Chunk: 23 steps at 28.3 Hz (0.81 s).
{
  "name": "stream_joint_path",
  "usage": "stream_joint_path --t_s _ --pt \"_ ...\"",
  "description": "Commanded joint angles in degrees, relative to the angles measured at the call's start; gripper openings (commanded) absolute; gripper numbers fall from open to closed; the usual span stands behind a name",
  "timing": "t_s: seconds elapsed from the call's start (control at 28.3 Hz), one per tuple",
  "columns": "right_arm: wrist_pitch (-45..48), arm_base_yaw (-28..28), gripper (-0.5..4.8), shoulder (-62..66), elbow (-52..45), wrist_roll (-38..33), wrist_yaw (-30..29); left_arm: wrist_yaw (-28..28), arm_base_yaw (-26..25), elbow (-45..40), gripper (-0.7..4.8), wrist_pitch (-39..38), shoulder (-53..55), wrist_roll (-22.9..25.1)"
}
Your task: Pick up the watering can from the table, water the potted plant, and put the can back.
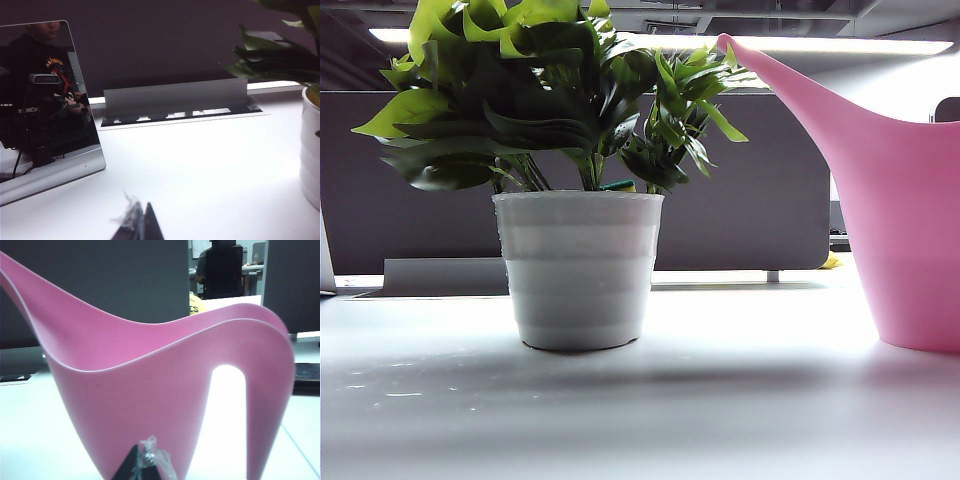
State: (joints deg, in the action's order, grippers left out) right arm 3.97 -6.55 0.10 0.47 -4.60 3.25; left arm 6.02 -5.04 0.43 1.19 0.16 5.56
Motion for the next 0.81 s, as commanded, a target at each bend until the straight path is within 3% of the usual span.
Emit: stream_joint_path --t_s 0.04,0.81 --pt "1.0 0.7 -0.08 0.0 -0.3 0.3 -0.6 0.2 -0.1 0.1 -0.05 0.6 0.1 0.0" --pt "1.0 2.9 -0.08 0.0 -0.3 1.7 -0.7 0.2 -0.1 0.1 -0.05 0.6 0.1 0.0"
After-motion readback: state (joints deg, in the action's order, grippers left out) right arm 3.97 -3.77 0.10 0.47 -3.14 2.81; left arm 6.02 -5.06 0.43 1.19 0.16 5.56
